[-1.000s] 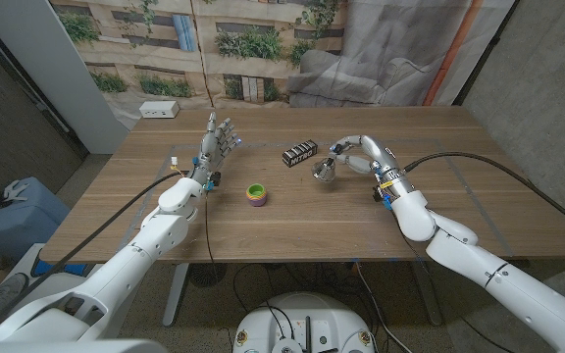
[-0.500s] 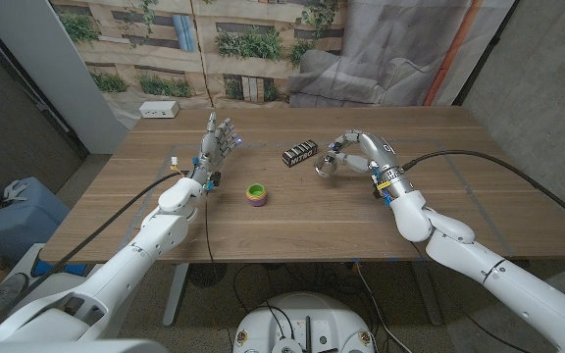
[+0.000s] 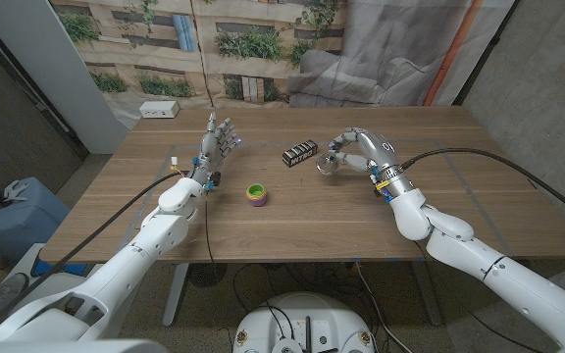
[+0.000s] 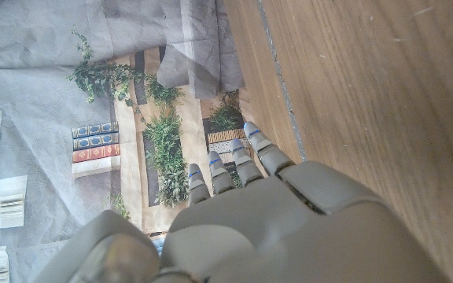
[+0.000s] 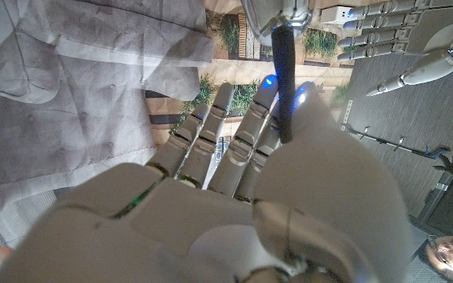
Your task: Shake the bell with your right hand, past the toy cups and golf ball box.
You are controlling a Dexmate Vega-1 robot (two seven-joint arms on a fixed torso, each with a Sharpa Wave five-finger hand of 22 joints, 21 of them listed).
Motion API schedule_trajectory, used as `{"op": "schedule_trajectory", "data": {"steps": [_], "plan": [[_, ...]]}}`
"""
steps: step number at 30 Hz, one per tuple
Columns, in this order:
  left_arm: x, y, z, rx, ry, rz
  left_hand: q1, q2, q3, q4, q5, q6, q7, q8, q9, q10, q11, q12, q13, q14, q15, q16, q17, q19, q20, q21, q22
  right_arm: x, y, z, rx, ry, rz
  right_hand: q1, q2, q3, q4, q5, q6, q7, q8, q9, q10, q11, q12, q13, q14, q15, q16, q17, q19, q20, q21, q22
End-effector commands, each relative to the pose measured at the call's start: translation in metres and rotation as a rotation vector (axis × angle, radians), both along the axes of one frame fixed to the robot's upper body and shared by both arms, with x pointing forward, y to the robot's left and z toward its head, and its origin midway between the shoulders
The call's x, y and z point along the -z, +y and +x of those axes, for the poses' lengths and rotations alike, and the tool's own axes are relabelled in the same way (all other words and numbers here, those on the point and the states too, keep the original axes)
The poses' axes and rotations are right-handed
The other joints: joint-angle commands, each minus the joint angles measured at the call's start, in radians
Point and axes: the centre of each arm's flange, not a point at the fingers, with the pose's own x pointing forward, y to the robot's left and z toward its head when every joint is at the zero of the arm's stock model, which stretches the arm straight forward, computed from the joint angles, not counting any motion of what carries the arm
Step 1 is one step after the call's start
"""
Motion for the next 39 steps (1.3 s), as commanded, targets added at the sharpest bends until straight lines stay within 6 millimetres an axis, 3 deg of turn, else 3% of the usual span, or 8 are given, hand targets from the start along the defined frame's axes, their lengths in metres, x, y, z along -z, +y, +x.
{"op": "schedule_trajectory", "data": {"steps": [1, 39], "plan": [[0.0, 0.0, 0.0, 0.0, 0.0, 0.0, 0.0, 0.008, 0.001, 0.007, 0.007, 0.001, -0.008, 0.002, 0.004, 0.001, -0.004, 0.006, 0.005, 0.009, -0.098, 0.006, 0.005, 0.009, 0.0, 0.007, 0.006, -0.007, -0.001, 0.003, -0.019, 0.09, 0.023, 0.0, 0.01, 0.0, -0.003, 0.006, 0.007, -0.002, 0.004, 0.001, 0.008, -0.005, 0.003, 0.005, 0.009, -0.155, 0.006, 0.003, 0.005, -0.061, 0.002, 0.002], [0.0, 0.0, 0.0, 0.0, 0.0, 0.0, 0.0, 0.008, 0.001, 0.007, 0.007, 0.0, -0.008, 0.002, 0.004, 0.001, -0.003, 0.006, 0.005, 0.009, -0.098, 0.006, 0.005, 0.01, 0.0, 0.007, 0.006, -0.035, -0.016, 0.012, -0.085, 0.401, -0.039, -0.046, 0.016, -0.011, 0.017, 0.001, 0.002, 0.01, -0.001, 0.001, 0.01, -0.003, -0.002, 0.008, 0.01, -0.15, -0.012, -0.007, 0.004, -0.054, 0.0, 0.002]]}}
